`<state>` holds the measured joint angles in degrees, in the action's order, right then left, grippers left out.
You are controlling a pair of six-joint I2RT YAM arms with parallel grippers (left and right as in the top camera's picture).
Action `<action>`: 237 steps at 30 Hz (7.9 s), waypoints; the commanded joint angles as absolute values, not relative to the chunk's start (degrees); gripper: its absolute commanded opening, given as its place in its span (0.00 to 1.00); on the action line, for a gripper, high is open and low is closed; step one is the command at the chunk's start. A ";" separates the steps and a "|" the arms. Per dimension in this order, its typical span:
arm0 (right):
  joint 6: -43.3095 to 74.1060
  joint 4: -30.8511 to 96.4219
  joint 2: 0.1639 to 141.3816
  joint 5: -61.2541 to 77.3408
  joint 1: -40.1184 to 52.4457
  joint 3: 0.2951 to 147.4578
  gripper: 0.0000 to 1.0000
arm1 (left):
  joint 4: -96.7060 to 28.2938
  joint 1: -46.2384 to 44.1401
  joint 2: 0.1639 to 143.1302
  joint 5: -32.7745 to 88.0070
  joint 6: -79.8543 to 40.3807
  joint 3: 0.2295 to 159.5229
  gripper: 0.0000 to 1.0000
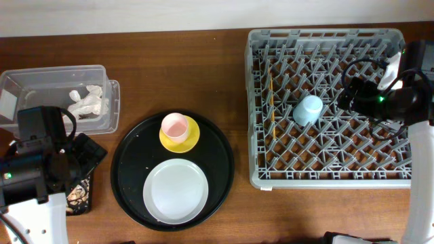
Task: Sort waste into correct bins and load items into the dishwasher rack
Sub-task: 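Set the empty white plate back on the round tray with the left gripper, then move the right gripper toward the pink cup on the yellow saucer, then lower the right gripper onto the pink cup and grasp it, then carry the pink cup with the right gripper to the rack's back row, then lower the pink cup upside down into the rack and release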
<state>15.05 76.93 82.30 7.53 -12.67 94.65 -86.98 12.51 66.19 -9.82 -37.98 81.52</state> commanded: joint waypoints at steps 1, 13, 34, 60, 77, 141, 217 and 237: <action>15.31 76.93 82.35 7.03 -12.84 94.94 0.98 | -86.65 12.82 65.65 -9.89 -37.71 82.17 0.99; 15.31 76.95 82.35 7.03 -12.84 94.94 0.98 | -86.63 12.82 65.65 -9.87 -37.71 82.17 0.99; 15.31 76.95 82.35 7.03 -12.84 94.94 0.98 | -86.02 15.70 65.65 -14.39 -37.71 82.17 0.99; 15.31 76.93 82.35 7.03 -12.84 94.94 0.98 | -86.19 15.70 65.65 -14.39 -37.71 82.17 0.99; 15.16 78.63 83.15 33.21 -7.68 93.19 0.98 | -86.19 15.70 65.65 -14.39 -37.71 82.17 0.99; 12.45 30.15 121.86 -12.29 55.22 96.73 0.04 | -86.19 15.70 65.65 -14.39 -37.71 82.17 0.99; 22.74 49.25 113.84 -13.72 7.49 97.01 0.93 | -86.19 15.70 65.65 -14.39 -37.71 82.17 0.99; 24.53 59.24 114.59 14.96 -3.40 110.37 0.69 | -86.19 15.70 65.65 -14.39 -37.71 82.17 0.99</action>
